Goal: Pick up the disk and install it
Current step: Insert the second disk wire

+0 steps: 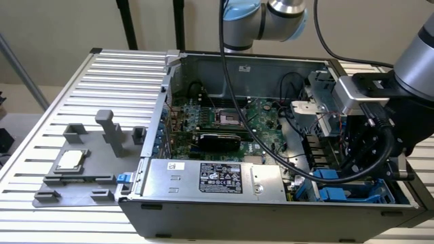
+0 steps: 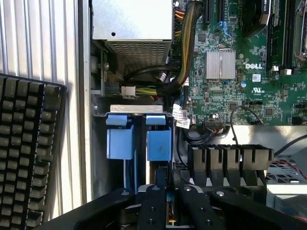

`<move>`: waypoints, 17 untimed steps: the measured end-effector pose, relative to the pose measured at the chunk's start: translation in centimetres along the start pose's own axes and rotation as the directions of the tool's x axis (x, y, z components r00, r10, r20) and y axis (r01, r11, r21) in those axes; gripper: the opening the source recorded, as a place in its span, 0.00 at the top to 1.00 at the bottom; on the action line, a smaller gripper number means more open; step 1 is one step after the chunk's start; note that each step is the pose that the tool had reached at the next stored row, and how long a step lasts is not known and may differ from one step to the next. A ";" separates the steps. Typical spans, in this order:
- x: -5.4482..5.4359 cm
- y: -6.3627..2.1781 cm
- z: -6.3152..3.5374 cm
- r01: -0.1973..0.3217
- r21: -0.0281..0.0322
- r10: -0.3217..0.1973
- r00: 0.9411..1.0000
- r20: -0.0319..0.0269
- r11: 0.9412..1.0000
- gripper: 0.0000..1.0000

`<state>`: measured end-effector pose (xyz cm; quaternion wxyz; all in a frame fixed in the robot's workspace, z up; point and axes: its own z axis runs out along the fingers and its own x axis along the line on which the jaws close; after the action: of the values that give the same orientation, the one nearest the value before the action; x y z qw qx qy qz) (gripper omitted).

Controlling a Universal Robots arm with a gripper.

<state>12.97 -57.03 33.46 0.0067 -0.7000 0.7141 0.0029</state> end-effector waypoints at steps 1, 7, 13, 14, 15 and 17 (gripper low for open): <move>0.0 -0.01 0.05 0.000 0.000 0.000 1.000 0.001 1.000 0.84; 0.0 0.13 -0.33 0.000 0.000 0.000 1.000 0.001 1.000 0.76; 0.1 1.93 -0.62 0.000 0.000 0.000 1.000 0.002 1.000 0.76; 0.1 2.11 -0.64 0.000 0.000 0.000 1.000 0.002 1.000 0.78; 0.1 2.16 -0.65 0.000 0.000 0.000 1.000 0.002 1.000 0.85; 0.1 2.16 -0.65 0.001 0.000 -0.001 1.000 0.002 1.000 0.89</move>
<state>10.80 -57.14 34.09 0.0073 -0.7002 0.7139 0.0036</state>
